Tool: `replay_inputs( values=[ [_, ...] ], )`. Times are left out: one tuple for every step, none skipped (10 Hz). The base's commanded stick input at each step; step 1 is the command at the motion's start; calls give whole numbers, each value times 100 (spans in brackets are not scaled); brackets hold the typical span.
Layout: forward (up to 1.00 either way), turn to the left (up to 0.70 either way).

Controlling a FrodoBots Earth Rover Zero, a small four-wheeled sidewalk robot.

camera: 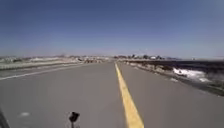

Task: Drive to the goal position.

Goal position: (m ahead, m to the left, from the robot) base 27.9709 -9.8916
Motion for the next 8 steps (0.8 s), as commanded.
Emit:
replay_inputs(
  values=[
    [100,0],
    [100,0],
    [100,0],
    [100,0],
    [100,0],
    [100,0],
    [100,0],
    [100,0]
  ],
)
